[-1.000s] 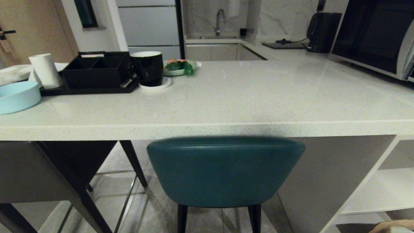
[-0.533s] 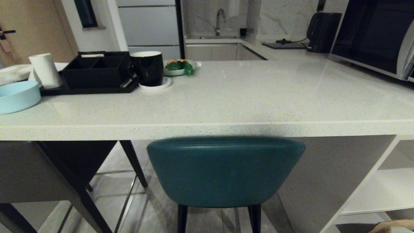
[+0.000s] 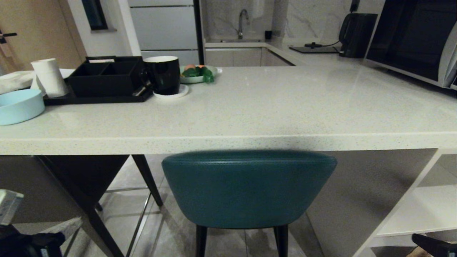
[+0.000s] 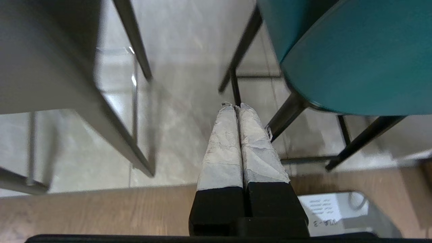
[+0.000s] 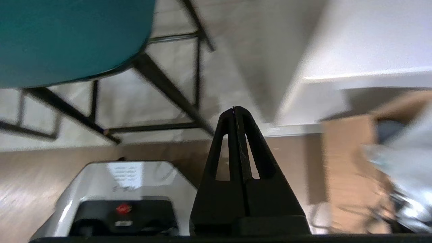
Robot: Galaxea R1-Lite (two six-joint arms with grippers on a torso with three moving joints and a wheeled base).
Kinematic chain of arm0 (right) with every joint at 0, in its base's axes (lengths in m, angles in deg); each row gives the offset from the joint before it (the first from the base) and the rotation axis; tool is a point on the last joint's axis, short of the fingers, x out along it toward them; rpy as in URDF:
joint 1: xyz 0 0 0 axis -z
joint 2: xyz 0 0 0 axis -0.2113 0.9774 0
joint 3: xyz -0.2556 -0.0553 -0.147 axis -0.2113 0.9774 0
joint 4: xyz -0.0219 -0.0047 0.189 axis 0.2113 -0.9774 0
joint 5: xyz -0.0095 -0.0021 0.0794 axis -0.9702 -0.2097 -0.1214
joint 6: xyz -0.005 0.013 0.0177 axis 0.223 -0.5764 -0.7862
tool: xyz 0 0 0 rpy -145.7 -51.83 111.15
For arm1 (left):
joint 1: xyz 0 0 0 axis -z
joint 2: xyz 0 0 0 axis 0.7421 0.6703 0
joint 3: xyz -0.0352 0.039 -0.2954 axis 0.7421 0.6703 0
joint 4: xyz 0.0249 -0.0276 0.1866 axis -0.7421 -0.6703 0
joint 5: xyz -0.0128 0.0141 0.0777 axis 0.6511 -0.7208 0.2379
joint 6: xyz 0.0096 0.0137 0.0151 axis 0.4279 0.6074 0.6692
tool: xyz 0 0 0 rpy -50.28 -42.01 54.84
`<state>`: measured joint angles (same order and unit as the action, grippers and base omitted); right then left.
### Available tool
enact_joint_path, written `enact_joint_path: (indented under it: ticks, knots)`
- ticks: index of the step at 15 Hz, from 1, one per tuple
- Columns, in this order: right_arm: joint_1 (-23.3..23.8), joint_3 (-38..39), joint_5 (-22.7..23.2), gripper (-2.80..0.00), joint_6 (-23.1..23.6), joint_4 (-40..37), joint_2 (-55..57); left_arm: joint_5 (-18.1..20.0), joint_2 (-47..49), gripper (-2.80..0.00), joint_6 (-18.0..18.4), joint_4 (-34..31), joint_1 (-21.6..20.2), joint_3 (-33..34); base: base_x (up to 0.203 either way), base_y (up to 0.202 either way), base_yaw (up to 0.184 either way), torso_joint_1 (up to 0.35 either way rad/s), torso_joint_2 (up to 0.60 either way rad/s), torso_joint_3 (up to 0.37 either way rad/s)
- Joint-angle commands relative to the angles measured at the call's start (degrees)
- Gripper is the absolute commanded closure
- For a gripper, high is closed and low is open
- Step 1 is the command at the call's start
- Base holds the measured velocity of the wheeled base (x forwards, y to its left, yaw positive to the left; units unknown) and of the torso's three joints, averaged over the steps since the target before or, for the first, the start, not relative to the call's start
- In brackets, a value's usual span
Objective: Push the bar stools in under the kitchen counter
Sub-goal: Pull the blue chair out from under the dining table
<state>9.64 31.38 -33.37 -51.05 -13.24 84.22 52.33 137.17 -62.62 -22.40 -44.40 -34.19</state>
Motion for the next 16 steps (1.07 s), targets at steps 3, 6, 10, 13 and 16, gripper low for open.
enact_joint_path:
  ticks: [3, 6, 10, 13, 16]
  knots:
    - [-8.55, 7.07, 0.35, 0.0, -2.57, 14.84, 15.84, -0.33, 33.33, 0.0, -0.76, 39.22, 3.41, 8.06, 0.0, 0.0, 0.0, 0.0, 0.0, 0.0]
    - [-10.59, 8.77, 0.19, 0.0, -2.56, 25.31, 25.89, -0.92, 47.35, 0.0, -0.75, 54.35, 5.68, 9.89, 0.0, 0.0, 0.0, 0.0, 0.0, 0.0]
    - [-11.05, 9.69, -0.52, 0.0, -2.34, 42.93, 43.99, -2.89, 58.97, 0.0, 1.32, 61.18, 6.86, 3.06, 0.0, 0.0, 0.0, 0.0, 0.0, 0.0]
    - [-11.17, 9.31, -3.6, 0.0, -2.71, 58.35, 60.36, -6.86, 64.14, 0.0, 1.53, 61.62, 6.95, -4.83, 0.0, 0.0, 0.0, 0.0, 0.0, 0.0]
    - [-11.05, 7.47, -7.71, 0.0, -6.35, 73.51, 74.63, -7.99, 66.72, 0.0, 1.27, 61.66, 7.77, -9.7, 0.0, 0.0, 0.0, 0.0, 0.0, 0.0]
